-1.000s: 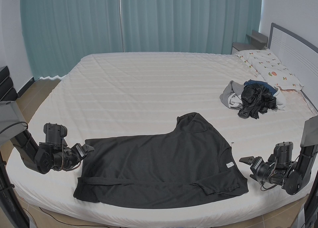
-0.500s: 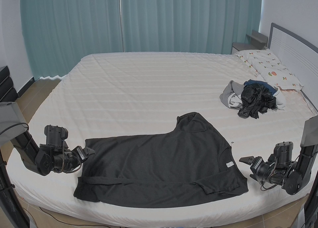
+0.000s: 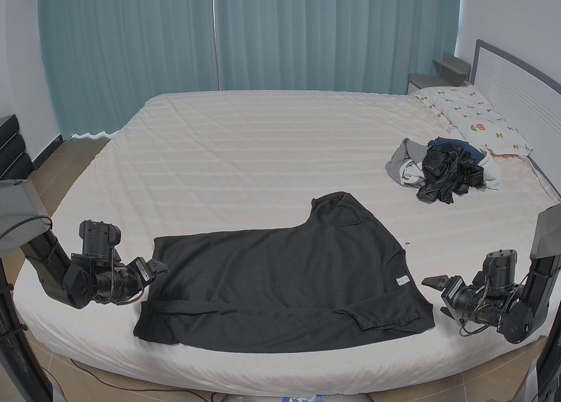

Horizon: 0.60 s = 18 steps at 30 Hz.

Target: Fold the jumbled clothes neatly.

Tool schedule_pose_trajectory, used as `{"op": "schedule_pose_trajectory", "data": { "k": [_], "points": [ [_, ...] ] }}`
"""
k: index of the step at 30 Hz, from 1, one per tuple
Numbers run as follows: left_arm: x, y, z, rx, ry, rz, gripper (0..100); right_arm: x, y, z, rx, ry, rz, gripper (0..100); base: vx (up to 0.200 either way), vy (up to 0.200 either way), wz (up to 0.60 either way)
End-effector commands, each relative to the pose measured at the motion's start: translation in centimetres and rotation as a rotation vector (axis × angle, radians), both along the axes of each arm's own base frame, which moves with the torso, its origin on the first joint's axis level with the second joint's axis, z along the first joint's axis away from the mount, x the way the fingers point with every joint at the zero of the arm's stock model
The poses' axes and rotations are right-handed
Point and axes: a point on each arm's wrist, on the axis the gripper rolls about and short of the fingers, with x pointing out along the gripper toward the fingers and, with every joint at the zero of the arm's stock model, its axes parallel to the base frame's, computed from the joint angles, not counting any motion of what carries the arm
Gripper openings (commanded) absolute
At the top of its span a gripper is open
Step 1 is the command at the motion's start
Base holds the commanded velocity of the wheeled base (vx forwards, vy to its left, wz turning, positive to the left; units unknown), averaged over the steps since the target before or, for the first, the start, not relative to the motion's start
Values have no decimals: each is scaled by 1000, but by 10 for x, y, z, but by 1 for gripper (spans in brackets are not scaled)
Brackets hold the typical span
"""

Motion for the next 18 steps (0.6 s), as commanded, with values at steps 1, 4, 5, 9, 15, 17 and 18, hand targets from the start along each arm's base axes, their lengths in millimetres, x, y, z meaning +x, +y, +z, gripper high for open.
{"op": "schedule_pose_trajectory", "data": {
  "k": [1,4,5,9,15,17,18],
  "points": [
    [1,-1,-1,0,2,-2,100,0,0,0,-1,-2,0,100,0,0,0],
    [5,-1,0,10,-4,8,100,0,0,0,1,-1,1,100,0,0,0],
    [5,-1,-1,20,2,18,100,0,0,0,0,-2,-1,100,0,0,0],
    [4,-1,0,39,22,30,100,0,0,0,0,-2,1,100,0,100,0],
    [3,-1,0,38,18,29,100,0,1,0,0,-2,6,100,0,200,0],
    [3,-1,-1,40,19,27,100,0,1,0,1,-1,7,100,0,100,0],
    [2,-1,-1,37,19,28,100,0,1,0,1,-1,7,100,0,0,0]
  ]
}}
